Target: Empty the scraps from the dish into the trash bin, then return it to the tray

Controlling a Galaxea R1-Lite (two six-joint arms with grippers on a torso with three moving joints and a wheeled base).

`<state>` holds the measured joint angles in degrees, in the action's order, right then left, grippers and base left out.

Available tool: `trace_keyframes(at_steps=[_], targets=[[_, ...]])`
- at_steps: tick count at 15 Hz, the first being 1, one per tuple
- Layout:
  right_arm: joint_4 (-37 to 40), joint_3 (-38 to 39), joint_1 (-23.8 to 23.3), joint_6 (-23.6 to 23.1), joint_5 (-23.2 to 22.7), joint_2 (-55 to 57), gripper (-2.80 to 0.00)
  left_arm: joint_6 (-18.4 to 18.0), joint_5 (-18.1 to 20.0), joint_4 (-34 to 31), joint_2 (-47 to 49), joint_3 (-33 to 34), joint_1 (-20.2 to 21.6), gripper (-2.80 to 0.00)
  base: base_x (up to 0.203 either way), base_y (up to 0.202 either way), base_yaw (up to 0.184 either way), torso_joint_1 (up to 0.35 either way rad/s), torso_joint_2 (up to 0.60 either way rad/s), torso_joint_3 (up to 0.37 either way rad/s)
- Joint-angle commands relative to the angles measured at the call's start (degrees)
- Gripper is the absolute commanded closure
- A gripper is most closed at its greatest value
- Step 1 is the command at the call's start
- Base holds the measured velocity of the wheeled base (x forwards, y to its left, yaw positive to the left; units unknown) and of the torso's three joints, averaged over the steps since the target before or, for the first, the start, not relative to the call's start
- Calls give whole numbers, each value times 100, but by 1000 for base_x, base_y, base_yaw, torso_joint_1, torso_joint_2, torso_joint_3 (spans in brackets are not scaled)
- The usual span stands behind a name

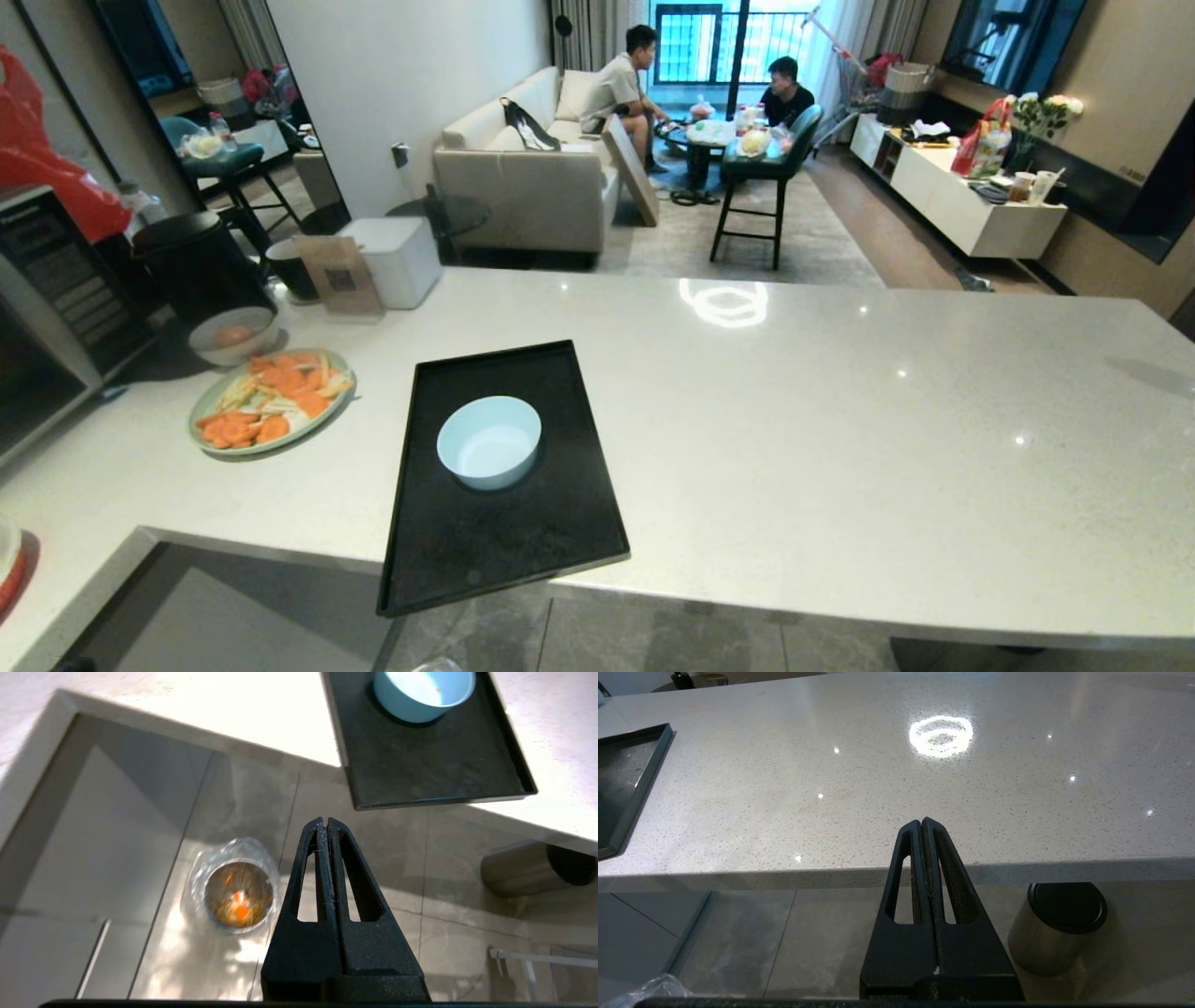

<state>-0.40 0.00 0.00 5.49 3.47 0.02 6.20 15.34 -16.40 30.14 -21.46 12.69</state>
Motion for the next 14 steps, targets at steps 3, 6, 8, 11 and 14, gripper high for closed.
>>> trace_keyframes(at_steps=[3, 6, 8, 11, 14], targets=[[-4, 0, 0, 5, 4, -2, 0, 342, -123, 3019, -793, 1930, -675, 0, 0, 0, 0, 0, 0, 0], [-4, 0, 0, 5, 4, 4, 0, 410, -435, 3030, -1447, 2146, -774, 0, 0, 0, 0, 0, 0, 0], [-2, 0, 0, 5, 4, 6, 0, 115, -478, 2733, -1433, 2146, -786, 0, 0, 0, 0, 0, 0, 0], [-4, 0, 0, 5, 4, -2, 0, -422, -491, 2564, -1432, 2146, -786, 0, 0, 0, 0, 0, 0, 0], [-4, 0, 0, 5, 4, 4, 0, -1090, -1015, 2364, -1472, 2146, -938, 0, 0, 0, 0, 0, 0, 0]])
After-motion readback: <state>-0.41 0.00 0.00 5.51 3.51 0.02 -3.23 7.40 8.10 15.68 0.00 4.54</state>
